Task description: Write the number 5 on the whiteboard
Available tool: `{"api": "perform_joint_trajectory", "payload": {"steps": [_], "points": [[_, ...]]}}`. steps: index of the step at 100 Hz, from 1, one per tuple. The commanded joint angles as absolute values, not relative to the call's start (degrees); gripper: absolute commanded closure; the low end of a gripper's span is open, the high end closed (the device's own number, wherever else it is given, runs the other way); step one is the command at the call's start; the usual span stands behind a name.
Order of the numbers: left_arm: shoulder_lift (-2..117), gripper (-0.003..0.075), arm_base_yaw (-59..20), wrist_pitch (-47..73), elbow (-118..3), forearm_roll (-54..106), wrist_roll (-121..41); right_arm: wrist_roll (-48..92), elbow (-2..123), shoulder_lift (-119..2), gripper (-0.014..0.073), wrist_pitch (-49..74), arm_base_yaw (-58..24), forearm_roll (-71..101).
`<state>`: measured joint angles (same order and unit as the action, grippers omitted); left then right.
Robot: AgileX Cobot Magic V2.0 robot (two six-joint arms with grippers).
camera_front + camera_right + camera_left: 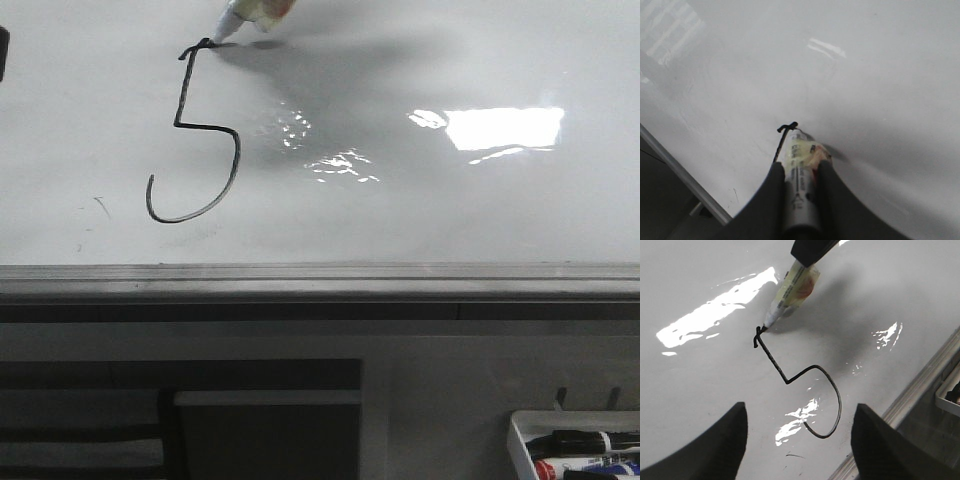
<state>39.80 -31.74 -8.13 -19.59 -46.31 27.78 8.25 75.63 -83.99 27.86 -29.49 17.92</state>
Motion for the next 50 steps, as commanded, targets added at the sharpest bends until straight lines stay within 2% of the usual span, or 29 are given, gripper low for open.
{"api": "perform_joint_trajectory", "payload": {"steps": [1,32,50], "points": [[39.56,0.03,-31.8,-11.09,-20.96,-45.05,28.36,9.0,77.02,-81.77,0.0655,26.54,-26.89,12.45],[39.56,0.03,-31.8,-11.32,-20.96,-45.4,28.36,9.0,77.02,-79.73,0.0655,28.93,-23.78,11.79],[40.54,0.03,-31.8,-18.46,-20.96,-48.17,28.36,9.0,77.02,-78.3,0.0655,29.46,-30.06,11.95]]}}
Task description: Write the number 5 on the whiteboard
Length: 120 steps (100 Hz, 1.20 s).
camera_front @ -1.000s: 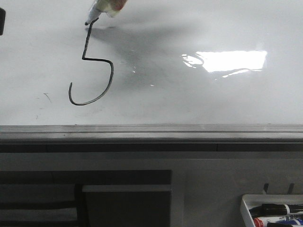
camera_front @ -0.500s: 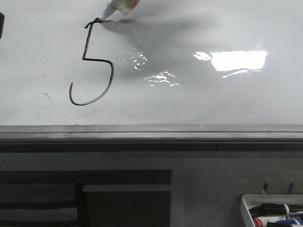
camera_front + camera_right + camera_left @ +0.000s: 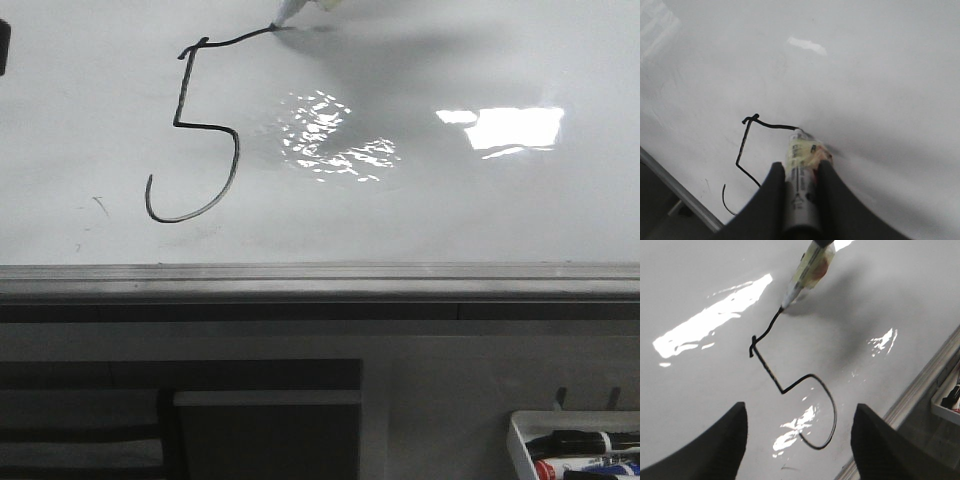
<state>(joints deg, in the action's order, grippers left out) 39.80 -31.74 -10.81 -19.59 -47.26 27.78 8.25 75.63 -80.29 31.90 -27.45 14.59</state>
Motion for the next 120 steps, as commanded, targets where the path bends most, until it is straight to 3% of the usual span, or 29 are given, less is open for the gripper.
{"api": "perform_joint_trajectory", "payload": {"steps": [1,28,72,82,95,120], "points": [[40.68,0.03,-31.8,-19.28,-20.96,-48.51,28.36,9.0,77.02,-78.32,0.0655,29.46,-30.39,11.95],[51.02,0.03,-31.8,-23.1,-23.83,-52.01,27.56,11.35,77.02,-78.33,0.0655,35.5,-42.05,11.74],[59.48,0.0306,-31.8,-23.73,-29.14,-55.57,27.56,11.35,77.02,-78.72,0.0655,38.92,-44.45,13.91],[60.12,0.0428,-31.8,-22.99,-29.14,-55.67,27.56,11.35,77.02,-78.72,0.0655,38.92,-44.45,13.91],[60.67,0.0742,-31.8,-23.8,-29.14,-56.49,27.56,11.35,77.02,-78.72,0.0655,38.92,-44.45,13.91],[60.67,0.0741,-31.8,-24.56,-29.14,-56.66,27.56,11.35,77.02,-78.72,0.0655,38.6,-44.45,13.91]]}}
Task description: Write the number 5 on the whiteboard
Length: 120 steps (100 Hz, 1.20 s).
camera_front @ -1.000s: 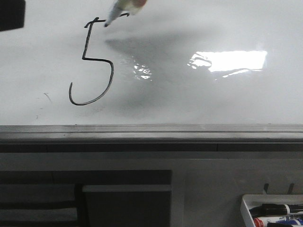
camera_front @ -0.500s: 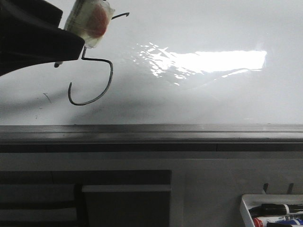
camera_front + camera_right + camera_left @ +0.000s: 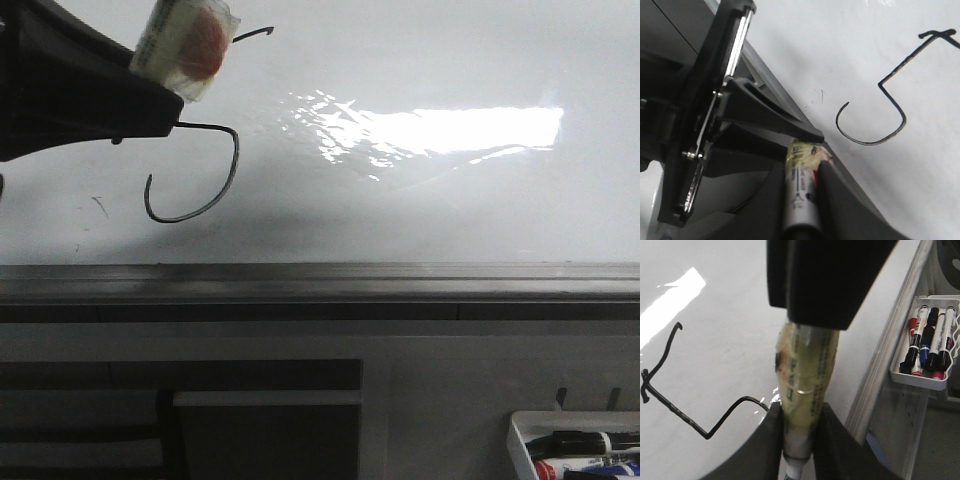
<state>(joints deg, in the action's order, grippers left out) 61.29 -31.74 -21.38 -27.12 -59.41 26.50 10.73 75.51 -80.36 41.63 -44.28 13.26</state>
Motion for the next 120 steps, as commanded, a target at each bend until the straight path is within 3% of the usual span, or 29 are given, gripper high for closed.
{"api": "perform_joint_trajectory", "payload": {"steps": [1,11,24,32,54,70,120], "points": [[60.67,0.0741,-31.8,-24.56,-29.14,-56.66,27.56,11.35,77.02,-78.72,0.0655,38.5,-44.45,13.91],[60.67,0.0741,-31.8,-24.56,-29.14,-56.31,29.06,11.35,77.02,-78.72,0.0585,38.12,-44.45,13.91],[60.46,0.0741,-31.8,-23.54,-29.04,-55.91,35.21,11.35,77.02,-78.59,0.0263,34.8,-43.71,12.59],[59.96,0.0741,-31.8,-20.06,-29.04,-52.11,38.63,11.35,77.02,-77.64,0.0137,32.77,-43.28,10.17],[58.87,0.0741,-31.8,-6.52,-31.19,-26.39,38.94,11.35,77.02,-73.75,0.0144,32.79,-42.67,8.0],[59.61,0.0741,-31.43,3.39,-34.64,-18.68,38.94,11.35,77.02,-71.67,0.0144,35.29,-42.67,8.0],[66.51,0.0741,-28.27,2.37,-35.31,-10.53,38.94,11.35,77.02,-70.64,0.0144,35.8,-42.77,8.1]]}}
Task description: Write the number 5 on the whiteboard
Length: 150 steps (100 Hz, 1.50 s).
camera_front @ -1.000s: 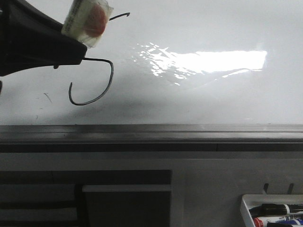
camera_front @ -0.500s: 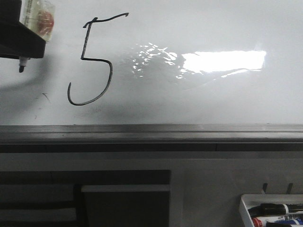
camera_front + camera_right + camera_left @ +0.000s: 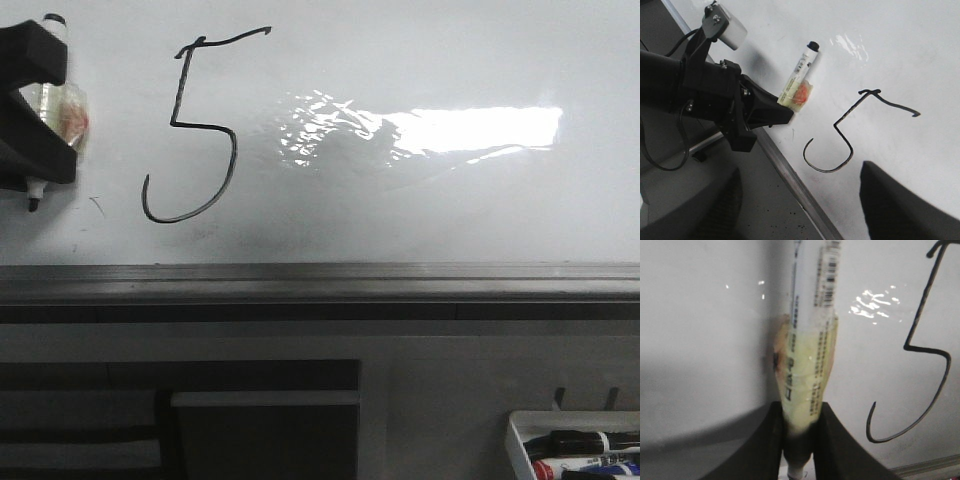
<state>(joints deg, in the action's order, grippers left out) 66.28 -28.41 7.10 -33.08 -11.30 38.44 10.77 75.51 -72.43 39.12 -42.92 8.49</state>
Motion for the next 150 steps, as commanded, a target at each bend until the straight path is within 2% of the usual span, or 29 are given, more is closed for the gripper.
{"api": "perform_joint_trajectory", "payload": {"steps": [1,42,52,64,75,99,108,120,129,137,150], "points": [[66.61,0.0741,-28.27,2.17,-35.31,-10.53,38.94,11.35,77.02,-70.64,0.0144,35.8,-42.77,8.1],[68.68,0.0728,-28.27,-0.53,-35.31,-10.9,38.84,11.35,77.02,-70.64,0.0144,35.7,-42.77,8.1],[68.68,0.0632,-28.27,-0.53,-35.31,-11.65,38.84,11.35,77.02,-70.64,0.0144,35.82,-42.77,8.1],[68.19,0.0453,-28.27,-0.53,-35.31,-11.65,38.84,11.35,77.02,-70.64,0.0144,35.81,-42.77,8.1],[67.19,0.0391,-28.27,-0.42,-35.31,-11.65,38.84,11.35,77.02,-70.64,0.0144,35.81,-42.77,8.1],[60.46,0.0391,-28.27,5.76,-35.31,-11.65,38.84,11.35,77.02,-70.29,0.0163,35.81,-42.77,7.89],[55.8,0.0392,-28.27,10.82,-35.31,-11.65,38.84,11.35,76.49,-69.14,0.0317,35.47,-42.77,6.98],[47.94,0.0451,-28.27,11.6,-34.91,-12.4,38.58,11.35,71.74,-64.99,0.0662,31.62,-42.77,6.75],[40.88,0.0571,-28.27,9.87,-33.55,-13.08,38.36,11.35,66.17,-60.83,0.0655,27.09,-42.77,6.75],[35.05,0.0736,-28.27,9.55,-31.24,-13.6,35.51,11.35,58.79,-55.89,0.0655,21.41,-42.77,6.67],[25.54,0.0741,-28.27,9.19,-26.43,-14.18,32.59,11.35,45.09,-45.66,0.0655,10.58,-42.77,6.67]]}}
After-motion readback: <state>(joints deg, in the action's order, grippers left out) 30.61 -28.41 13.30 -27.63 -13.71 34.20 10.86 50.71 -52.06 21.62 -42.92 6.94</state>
